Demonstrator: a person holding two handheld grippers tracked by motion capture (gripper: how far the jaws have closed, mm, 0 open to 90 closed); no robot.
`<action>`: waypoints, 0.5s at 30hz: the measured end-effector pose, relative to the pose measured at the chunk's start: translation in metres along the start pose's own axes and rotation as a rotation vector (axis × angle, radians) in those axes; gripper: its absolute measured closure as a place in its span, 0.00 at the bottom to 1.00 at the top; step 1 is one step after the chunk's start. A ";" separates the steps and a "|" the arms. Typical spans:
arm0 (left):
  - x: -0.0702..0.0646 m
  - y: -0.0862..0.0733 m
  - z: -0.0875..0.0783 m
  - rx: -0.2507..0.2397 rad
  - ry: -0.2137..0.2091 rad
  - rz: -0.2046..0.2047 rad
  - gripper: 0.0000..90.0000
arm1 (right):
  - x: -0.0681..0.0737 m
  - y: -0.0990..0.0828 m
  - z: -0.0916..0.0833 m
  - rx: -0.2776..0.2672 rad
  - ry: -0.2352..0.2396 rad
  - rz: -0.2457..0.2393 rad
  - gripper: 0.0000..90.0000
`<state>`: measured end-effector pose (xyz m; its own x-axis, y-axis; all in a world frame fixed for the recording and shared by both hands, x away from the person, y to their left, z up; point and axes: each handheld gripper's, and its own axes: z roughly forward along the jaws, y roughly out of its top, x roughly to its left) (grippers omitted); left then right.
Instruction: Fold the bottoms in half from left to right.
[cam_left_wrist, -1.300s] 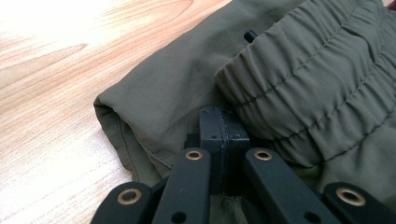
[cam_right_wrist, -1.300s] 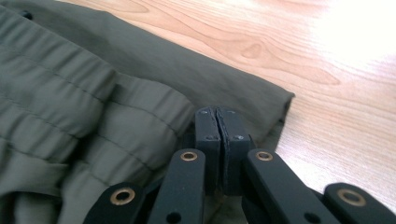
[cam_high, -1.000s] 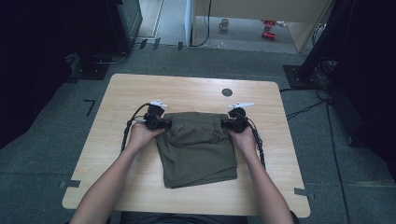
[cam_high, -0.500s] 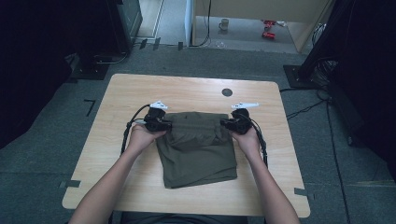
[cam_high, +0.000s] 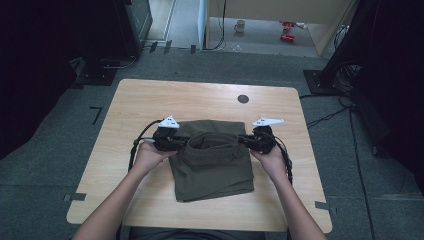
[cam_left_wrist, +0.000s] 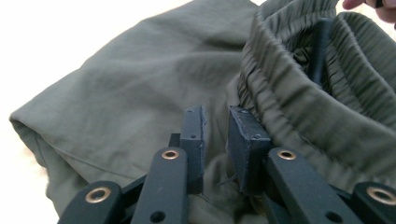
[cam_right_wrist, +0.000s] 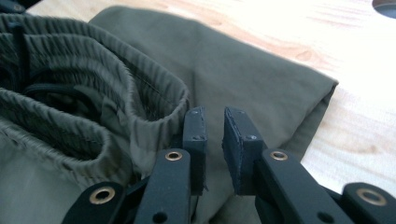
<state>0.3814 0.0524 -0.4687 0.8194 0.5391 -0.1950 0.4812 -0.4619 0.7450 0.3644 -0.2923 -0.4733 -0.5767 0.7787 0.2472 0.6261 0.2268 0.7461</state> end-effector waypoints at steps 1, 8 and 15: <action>-0.002 -0.002 -0.001 -0.002 -0.003 0.006 0.85 | 0.002 -0.002 -0.002 0.006 -0.002 -0.009 0.86; -0.014 -0.012 -0.007 -0.007 -0.003 0.029 0.81 | 0.009 -0.015 -0.011 0.025 0.010 -0.030 0.84; -0.024 -0.016 -0.013 -0.016 -0.007 0.040 0.76 | 0.014 -0.023 -0.019 0.010 0.022 -0.035 0.83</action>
<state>0.3494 0.0560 -0.4678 0.8403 0.5151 -0.1693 0.4427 -0.4715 0.7627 0.3321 -0.2978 -0.4753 -0.6095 0.7574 0.2343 0.6104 0.2597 0.7483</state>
